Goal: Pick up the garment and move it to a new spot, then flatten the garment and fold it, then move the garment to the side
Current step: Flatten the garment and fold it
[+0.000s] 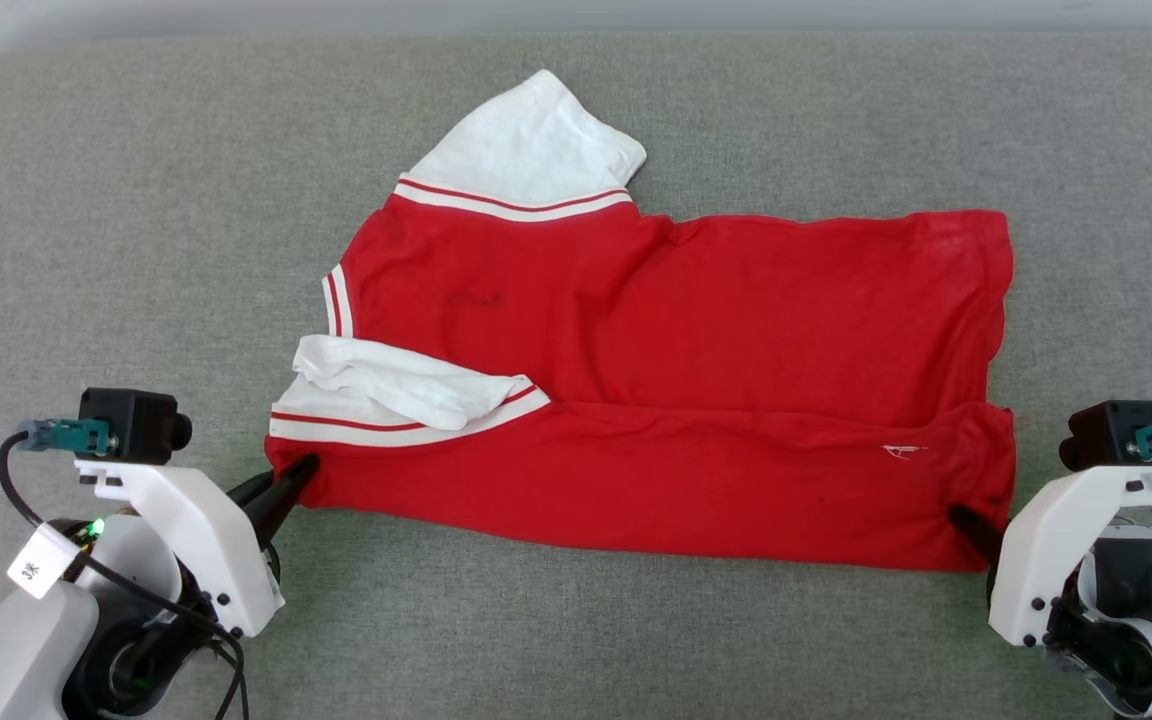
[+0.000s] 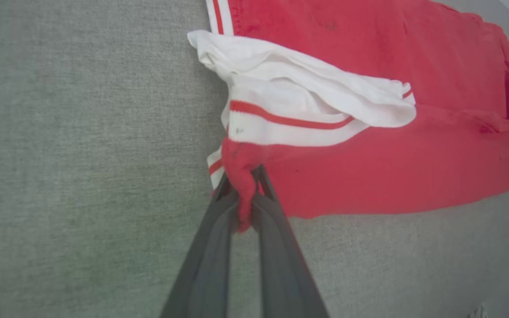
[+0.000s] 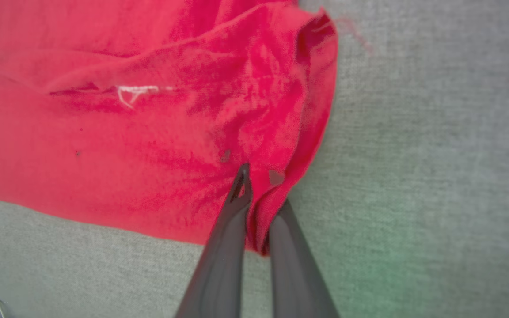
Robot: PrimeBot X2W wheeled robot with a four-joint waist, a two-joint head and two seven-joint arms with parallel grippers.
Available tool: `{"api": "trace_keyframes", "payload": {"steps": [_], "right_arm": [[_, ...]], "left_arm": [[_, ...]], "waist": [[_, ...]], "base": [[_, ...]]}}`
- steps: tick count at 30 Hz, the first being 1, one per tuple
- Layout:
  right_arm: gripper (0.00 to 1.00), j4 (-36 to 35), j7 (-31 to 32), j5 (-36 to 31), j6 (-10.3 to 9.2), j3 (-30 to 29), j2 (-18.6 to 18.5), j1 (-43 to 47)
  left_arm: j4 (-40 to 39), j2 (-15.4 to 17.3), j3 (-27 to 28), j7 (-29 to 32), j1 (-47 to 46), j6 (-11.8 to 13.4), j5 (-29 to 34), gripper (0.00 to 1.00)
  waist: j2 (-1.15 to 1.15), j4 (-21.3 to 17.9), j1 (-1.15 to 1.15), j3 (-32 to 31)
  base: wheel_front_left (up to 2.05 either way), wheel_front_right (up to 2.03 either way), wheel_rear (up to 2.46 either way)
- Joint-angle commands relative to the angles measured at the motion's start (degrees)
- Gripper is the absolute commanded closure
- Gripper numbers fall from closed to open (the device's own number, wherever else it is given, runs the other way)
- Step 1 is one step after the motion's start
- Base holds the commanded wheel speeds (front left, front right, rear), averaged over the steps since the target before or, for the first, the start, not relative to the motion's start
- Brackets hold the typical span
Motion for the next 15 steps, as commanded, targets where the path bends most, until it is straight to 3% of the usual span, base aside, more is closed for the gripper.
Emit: {"api": "trace_keyframes", "payload": {"steps": [1, 8, 15], "right_arm": [[1.0, 1.03, -0.47, 0.44, -0.02, 1.1, 0.49, 0.1], [1.0, -3.8, -0.41, 0.62, -0.02, 0.38, -1.25, 0.54], [1.0, -6.01, 0.93, 1.8, -0.02, 1.74, -1.62, 5.06]], "left_arm": [[0.09, -0.11, 0.31, -1.22, 0.85, 0.38, 0.78, 1.0], [-1.31, -0.25, 0.17, -2.96, 3.43, 0.69, 0.94, 1.0], [-3.06, 0.35, -0.04, -3.92, 10.34, 3.67, 0.47, 1.0]], "waist": [[0.0, -0.14, 0.0, -0.61], [0.0, -0.26, 0.0, -4.29], [0.0, -0.73, 0.0, -11.34]], "base": [[0.0, 0.0, 0.0], [0.0, 0.0, 0.0], [0.0, 0.0, 0.0]]}}
